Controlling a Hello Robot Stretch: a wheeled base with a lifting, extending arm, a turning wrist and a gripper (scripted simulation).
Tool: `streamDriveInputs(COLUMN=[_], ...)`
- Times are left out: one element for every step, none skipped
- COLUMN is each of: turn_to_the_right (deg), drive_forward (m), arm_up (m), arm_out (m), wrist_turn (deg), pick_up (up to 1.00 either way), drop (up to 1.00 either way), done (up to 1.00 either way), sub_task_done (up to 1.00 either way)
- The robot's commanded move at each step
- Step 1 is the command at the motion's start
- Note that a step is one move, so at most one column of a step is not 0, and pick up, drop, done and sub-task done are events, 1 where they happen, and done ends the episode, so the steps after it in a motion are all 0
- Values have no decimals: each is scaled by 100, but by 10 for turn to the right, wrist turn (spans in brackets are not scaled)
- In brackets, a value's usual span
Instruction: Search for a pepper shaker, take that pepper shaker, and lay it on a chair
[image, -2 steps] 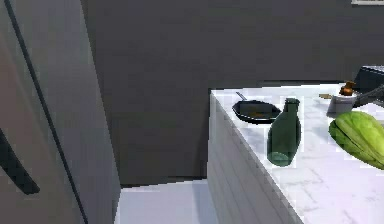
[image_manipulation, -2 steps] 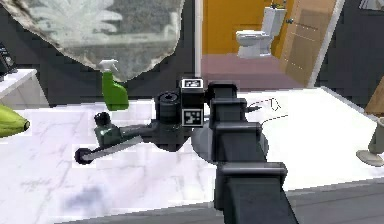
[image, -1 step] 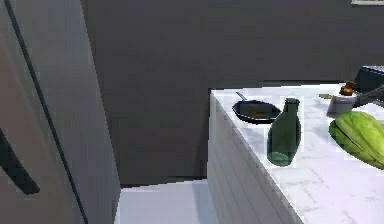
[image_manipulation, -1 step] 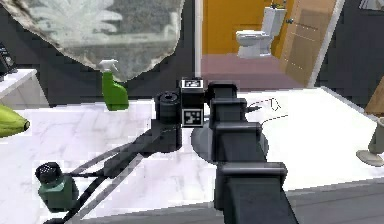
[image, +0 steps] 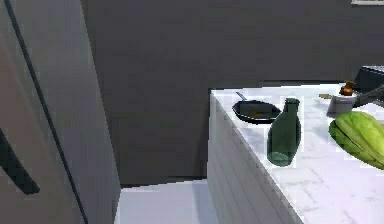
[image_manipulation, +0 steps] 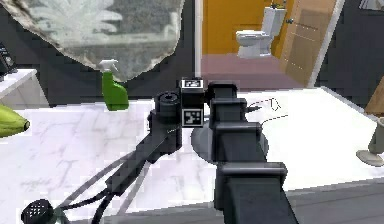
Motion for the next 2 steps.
streamDriveInputs(turn_to_the_right=[0,450], drive_forward=[0,0], arm_up=[0,0], arm_out=[-16,0], wrist_turn=[0,0], pick_up=[0,0], drop=[0,0], done=[0,0], sub_task_done=[0,0])
